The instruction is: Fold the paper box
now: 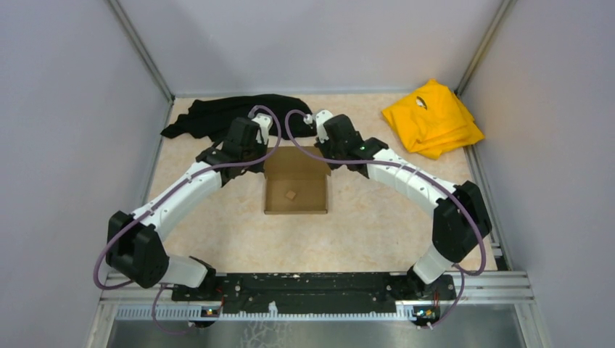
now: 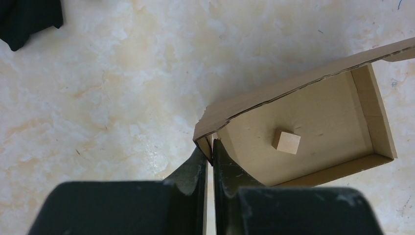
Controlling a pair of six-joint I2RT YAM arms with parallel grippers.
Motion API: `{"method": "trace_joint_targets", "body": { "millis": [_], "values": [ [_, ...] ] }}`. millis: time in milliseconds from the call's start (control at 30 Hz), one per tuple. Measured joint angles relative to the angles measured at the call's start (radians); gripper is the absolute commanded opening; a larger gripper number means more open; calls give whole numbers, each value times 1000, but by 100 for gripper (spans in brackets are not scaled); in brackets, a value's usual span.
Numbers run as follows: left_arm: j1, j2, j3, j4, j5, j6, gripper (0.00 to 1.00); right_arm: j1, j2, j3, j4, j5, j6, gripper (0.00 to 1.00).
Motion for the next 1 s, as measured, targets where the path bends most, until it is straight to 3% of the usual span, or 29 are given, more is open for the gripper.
{"method": "trace_joint_targets", "body": {
  "millis": [1000],
  "values": [
    [-120,26,9,20,-154,-164,6,-2,53,78,-70,175,300,0]
  ]
}}
